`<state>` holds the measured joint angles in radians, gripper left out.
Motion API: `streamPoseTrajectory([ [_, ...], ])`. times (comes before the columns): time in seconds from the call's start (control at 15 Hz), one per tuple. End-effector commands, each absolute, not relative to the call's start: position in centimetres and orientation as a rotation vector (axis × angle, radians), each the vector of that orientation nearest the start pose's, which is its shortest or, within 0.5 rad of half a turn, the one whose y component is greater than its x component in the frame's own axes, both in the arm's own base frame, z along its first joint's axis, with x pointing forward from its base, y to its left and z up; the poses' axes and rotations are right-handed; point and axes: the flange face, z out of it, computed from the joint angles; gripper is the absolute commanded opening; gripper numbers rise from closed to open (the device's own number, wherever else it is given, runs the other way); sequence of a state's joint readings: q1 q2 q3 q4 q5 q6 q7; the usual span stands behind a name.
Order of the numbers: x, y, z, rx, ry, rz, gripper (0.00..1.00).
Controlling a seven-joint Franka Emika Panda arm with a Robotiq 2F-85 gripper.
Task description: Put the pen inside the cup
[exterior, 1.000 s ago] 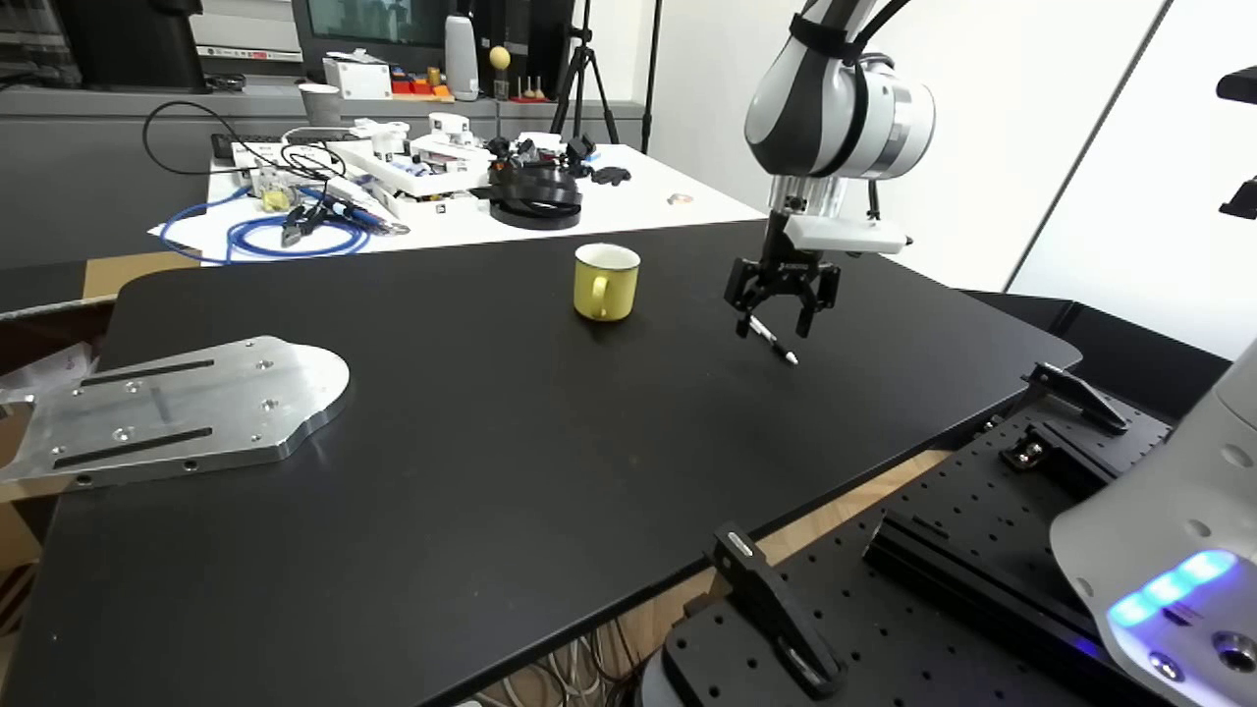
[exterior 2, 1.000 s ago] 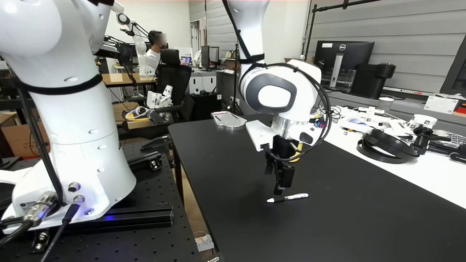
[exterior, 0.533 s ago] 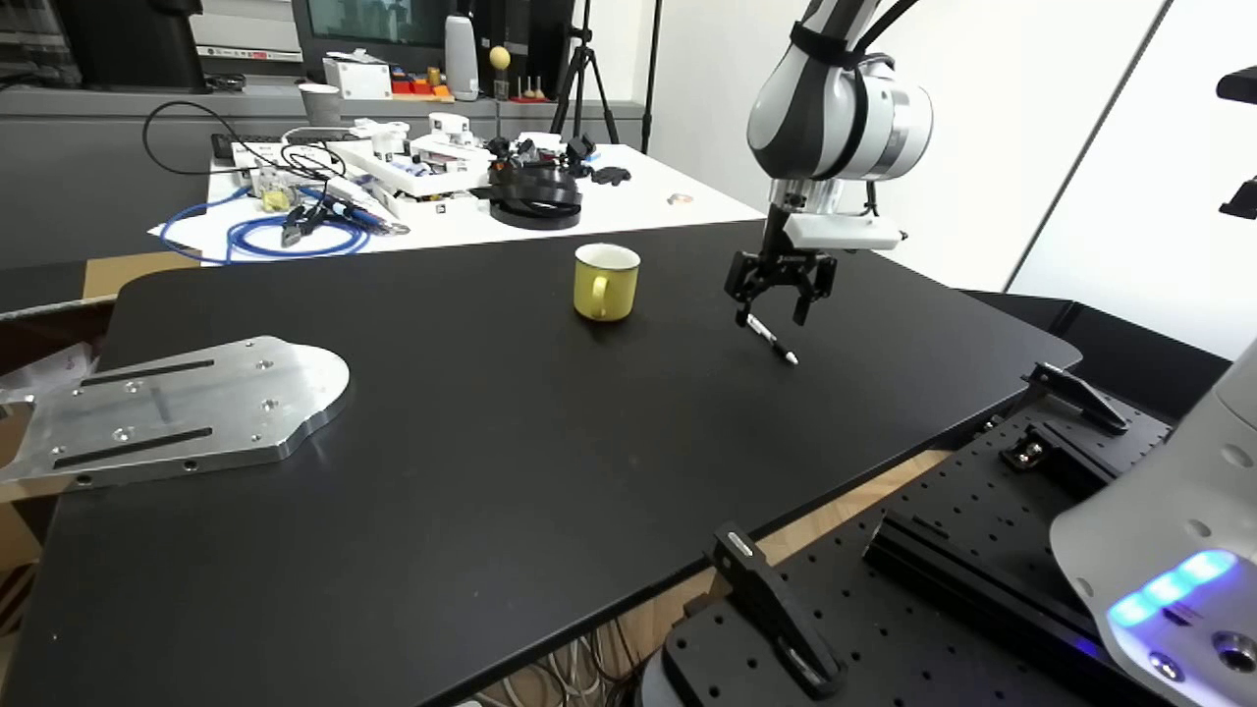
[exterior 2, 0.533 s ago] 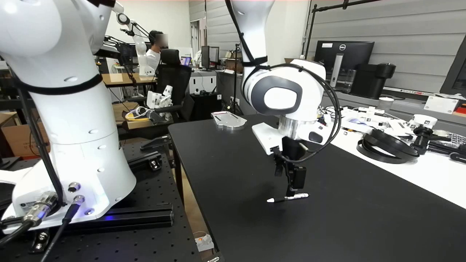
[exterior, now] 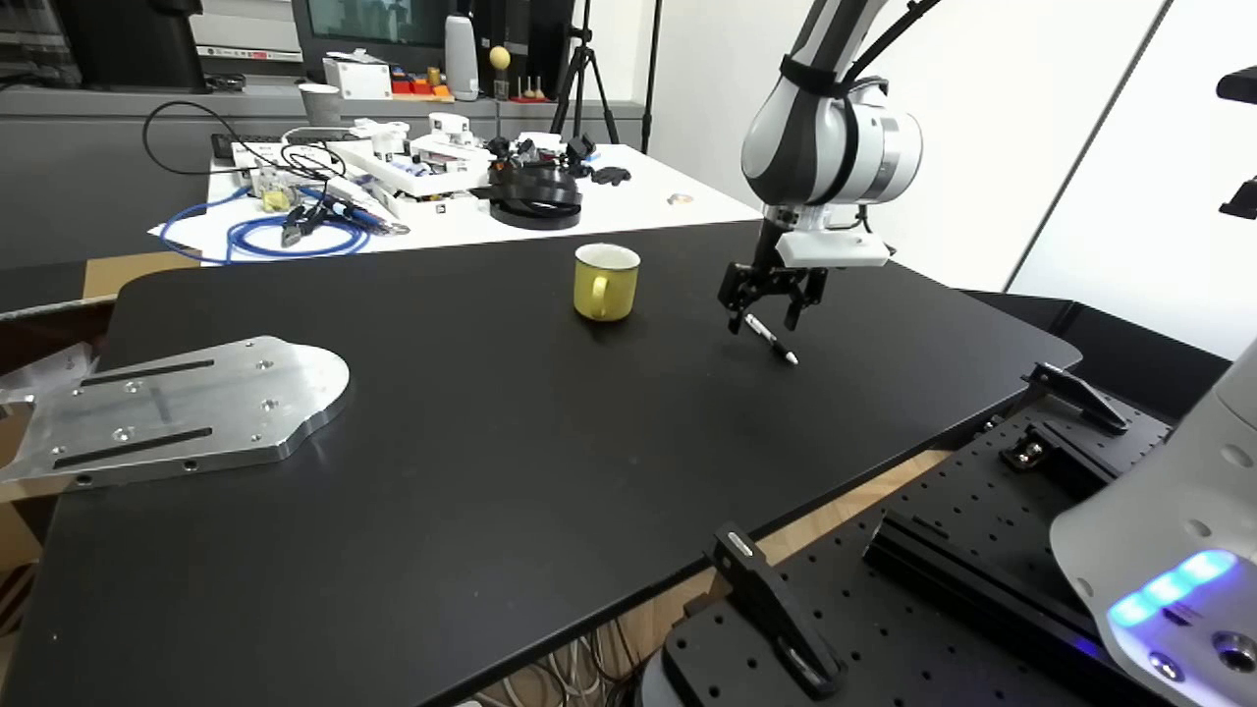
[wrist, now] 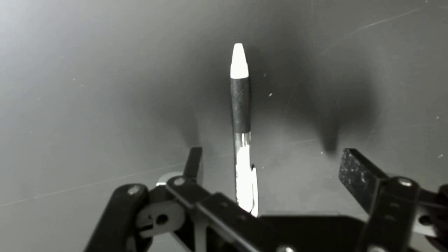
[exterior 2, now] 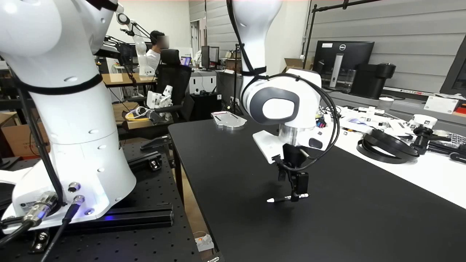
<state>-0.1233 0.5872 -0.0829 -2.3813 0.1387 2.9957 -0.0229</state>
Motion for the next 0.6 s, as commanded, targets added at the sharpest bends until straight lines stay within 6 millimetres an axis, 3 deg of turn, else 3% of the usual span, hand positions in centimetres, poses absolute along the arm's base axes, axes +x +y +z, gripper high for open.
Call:
streamPoseTrajectory([
  [0.0, 47.47, -11.40, 7.45, -3.130, 0.489, -0.071, 1.00],
  [0.53, 47.68, -11.24, 6.55, -3.126, 0.485, -0.076, 1.00],
])
